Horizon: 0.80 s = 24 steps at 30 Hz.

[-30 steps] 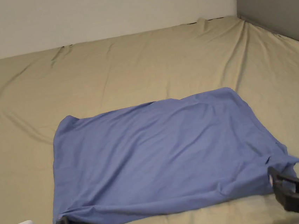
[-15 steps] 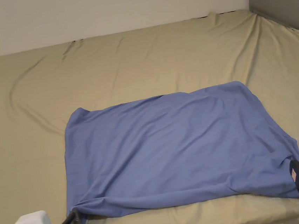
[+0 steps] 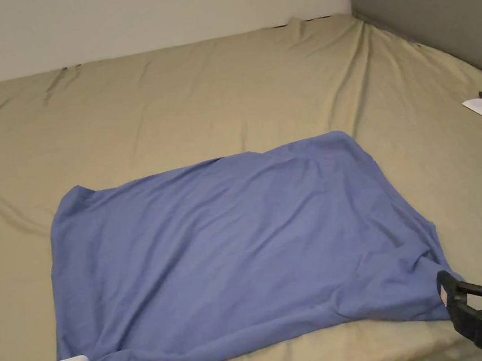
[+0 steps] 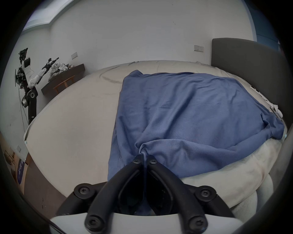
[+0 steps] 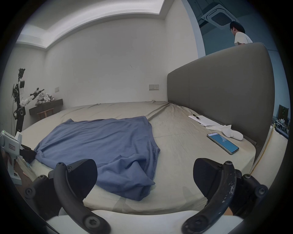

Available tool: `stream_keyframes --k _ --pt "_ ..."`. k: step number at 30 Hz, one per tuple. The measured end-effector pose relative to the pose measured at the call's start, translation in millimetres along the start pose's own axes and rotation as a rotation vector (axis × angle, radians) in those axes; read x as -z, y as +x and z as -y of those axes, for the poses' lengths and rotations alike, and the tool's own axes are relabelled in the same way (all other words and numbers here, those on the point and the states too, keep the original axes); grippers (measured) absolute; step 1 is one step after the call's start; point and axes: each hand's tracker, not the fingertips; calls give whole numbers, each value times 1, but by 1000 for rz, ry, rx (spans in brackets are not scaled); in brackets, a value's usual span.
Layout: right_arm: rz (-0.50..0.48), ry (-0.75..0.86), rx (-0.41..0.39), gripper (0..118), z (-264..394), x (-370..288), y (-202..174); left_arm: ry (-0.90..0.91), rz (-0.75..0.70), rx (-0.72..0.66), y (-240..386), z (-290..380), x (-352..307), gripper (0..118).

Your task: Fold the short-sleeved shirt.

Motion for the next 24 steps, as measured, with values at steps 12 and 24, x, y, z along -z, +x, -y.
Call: stream_keyframes --k 12,24 --pt "-57 -1 -41 1 10 22 -6 -32 66 -123 -17 -3 -1 1" --pt "-130 -167 -137 118 23 51 -17 -60 73 -112 -16 -7 1 1"
